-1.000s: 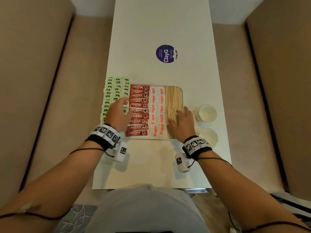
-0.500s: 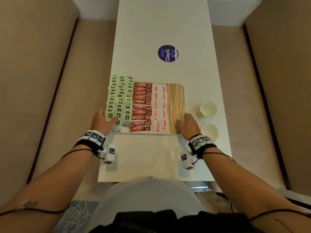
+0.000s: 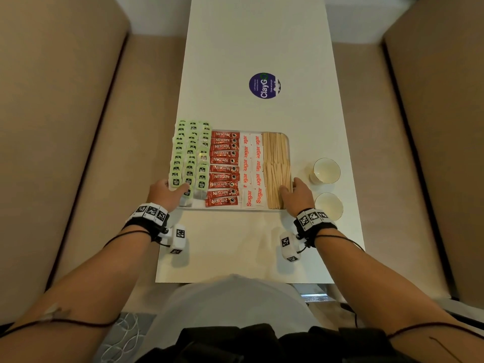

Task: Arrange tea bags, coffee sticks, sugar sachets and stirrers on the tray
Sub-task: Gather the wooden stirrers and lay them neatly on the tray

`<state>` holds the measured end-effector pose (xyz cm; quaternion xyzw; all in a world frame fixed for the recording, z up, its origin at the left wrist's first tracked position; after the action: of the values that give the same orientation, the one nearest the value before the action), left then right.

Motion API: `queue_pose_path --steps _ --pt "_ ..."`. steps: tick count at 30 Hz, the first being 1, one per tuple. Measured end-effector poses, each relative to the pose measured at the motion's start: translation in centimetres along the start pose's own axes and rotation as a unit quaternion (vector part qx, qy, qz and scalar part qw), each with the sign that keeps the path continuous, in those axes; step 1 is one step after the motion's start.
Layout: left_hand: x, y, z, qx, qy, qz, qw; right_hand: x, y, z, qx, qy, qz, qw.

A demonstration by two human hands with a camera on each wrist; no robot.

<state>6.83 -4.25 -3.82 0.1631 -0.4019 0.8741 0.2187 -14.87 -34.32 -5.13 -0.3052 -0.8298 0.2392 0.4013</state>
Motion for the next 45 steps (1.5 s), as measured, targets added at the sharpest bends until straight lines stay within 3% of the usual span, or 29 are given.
queue_pose_path --steps 6,14,23,28,45 --pt "0.3 0.1 -1.0 0.014 -0.036 -0.03 0.999 -0.5 0.1 -0.1 -0.03 0.03 -0.008 0.999" --pt "0.9 0.6 -1.1 0.086 -0.055 -0.021 0.995 -0.7 1.1 -0.9 -0.078 0.069 -0.006 0.995" --pt "1.2 1.5 -1.2 0.183 -0.098 0.002 0.978 -0.7 0.9 -1.1 -0.168 0.043 -0.029 0.984" --pt "0.5 1.1 -2.0 0.224 -0.083 -0.005 0.971 -0.9 1.0 -0.9 -0.182 0.03 -0.032 0.982" --pt "-2.0 -1.8 4.2 0.271 -0.023 0.023 0.962 -3.3 -2.5 -6.3 -0.19 -0.05 0.027 0.98"
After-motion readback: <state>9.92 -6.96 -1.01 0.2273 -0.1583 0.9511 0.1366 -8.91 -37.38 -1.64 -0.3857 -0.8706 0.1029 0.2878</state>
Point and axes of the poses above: each hand's wrist, its own x-axis away from the middle knuckle, its own y-axis out of the palm, z = x × y, the point moved 3 cm from there along -x, towards the middle knuckle, and after that the axes turned 2 degrees about y, right-handed, at the moved point
